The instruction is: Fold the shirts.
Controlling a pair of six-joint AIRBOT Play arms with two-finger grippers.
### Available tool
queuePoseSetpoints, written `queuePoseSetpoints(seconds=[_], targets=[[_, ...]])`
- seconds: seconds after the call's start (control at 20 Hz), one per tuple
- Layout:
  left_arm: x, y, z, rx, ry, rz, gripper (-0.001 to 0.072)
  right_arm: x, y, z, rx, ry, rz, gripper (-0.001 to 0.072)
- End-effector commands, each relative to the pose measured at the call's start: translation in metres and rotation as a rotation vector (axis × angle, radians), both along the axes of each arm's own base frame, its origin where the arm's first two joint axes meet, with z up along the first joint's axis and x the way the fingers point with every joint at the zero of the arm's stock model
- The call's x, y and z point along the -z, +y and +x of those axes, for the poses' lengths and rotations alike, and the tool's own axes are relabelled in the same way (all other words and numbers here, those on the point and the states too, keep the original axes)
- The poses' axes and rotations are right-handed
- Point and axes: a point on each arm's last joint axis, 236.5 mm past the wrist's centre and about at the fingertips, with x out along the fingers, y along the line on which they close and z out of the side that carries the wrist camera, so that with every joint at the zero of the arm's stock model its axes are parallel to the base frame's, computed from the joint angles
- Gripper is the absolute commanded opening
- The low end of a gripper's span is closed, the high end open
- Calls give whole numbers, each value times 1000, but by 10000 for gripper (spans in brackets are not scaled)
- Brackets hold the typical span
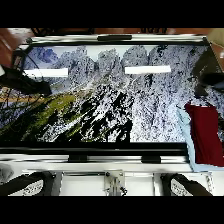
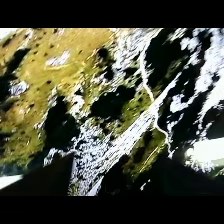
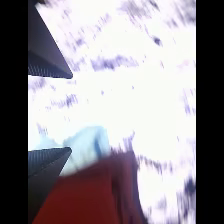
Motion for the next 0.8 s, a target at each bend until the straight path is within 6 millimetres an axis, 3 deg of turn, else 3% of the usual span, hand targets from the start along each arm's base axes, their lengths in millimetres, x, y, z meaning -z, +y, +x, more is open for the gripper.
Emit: queuePoseSetpoints(seconds=[0.0, 0.1, 0.15, 0.25, 0.5, 0.75], targets=[[41, 8, -9, -80, 173, 149, 720, 69, 122, -9, -174, 205, 122, 545], [60, 3, -15, -104, 209, 141, 720, 102, 177, -23, -227, 297, 311, 546], [66, 0, -15, -97, 196, 127, 720, 108, 187, -23, -228, 299, 340, 545], [78, -9, -17, -79, 148, 88, 720, 109, 189, -22, -242, 283, 308, 545], [111, -6, -35, -79, 182, 90, 720, 108, 185, -21, -245, 274, 287, 545], [117, -9, -28, -74, 151, 80, 720, 108, 185, -21, -245, 275, 287, 546]])
